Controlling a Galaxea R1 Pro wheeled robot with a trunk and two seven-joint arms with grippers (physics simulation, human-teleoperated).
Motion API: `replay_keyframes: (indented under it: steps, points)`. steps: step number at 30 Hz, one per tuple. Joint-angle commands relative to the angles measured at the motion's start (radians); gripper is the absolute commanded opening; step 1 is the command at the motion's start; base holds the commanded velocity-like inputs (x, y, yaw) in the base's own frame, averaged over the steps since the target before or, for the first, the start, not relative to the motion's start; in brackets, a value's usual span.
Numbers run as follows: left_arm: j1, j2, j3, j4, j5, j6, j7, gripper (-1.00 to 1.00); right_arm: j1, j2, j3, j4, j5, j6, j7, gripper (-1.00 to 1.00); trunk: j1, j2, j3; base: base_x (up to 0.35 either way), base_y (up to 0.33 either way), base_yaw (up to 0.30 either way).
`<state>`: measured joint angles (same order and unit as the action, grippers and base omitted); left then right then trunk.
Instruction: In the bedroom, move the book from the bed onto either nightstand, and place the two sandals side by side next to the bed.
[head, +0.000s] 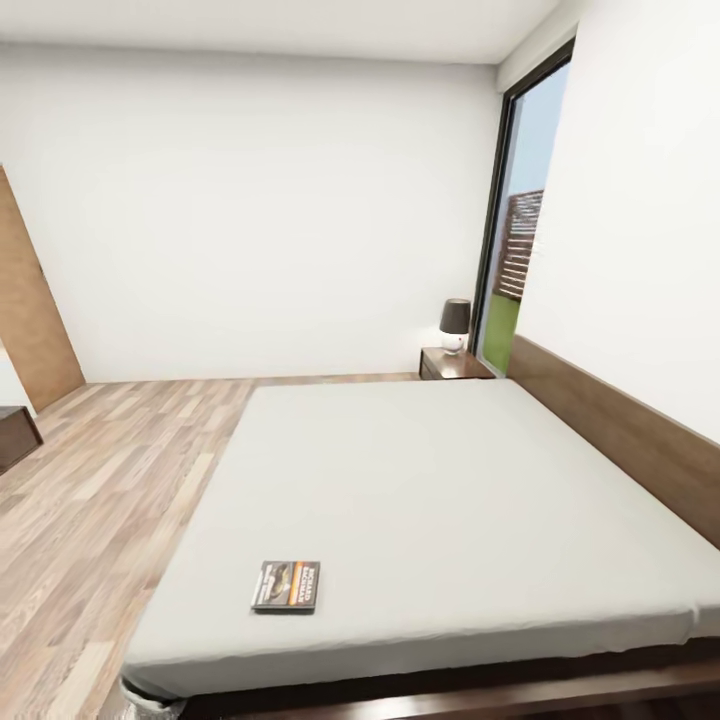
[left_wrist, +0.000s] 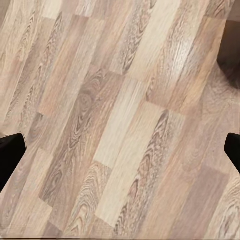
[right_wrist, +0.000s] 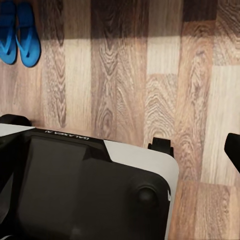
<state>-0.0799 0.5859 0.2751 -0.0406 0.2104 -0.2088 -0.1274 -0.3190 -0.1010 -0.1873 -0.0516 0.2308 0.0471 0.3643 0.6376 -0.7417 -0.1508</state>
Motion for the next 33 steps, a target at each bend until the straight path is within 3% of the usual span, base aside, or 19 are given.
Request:
replay_keyframes:
  steps: [1, 16, 33]
  points:
    - [-0.001, 0.0, 0.001, 0.002, 0.011, -0.002, -0.008, 1.0, 0.0, 0.0, -0.009, -0.002, 0.008, 0.005, 0.005, 1.0, 0.0, -0.001, -0.002, 0.0, 0.085, 0.196]
    - [-0.001, 0.0, 0.001, 0.002, 0.011, -0.003, -0.008, 1.0, 0.0, 0.0, -0.008, -0.002, 0.01, 0.005, 0.004, 1.0, 0.0, -0.001, -0.012, 0.0, 0.078, 0.23]
    - [-0.001, -0.001, 0.001, 0.001, 0.01, -0.005, -0.008, 1.0, 0.0, -0.002, -0.01, -0.001, 0.01, 0.005, 0.004, 1.0, 0.0, -0.001, -0.014, 0.034, 0.048, 0.035]
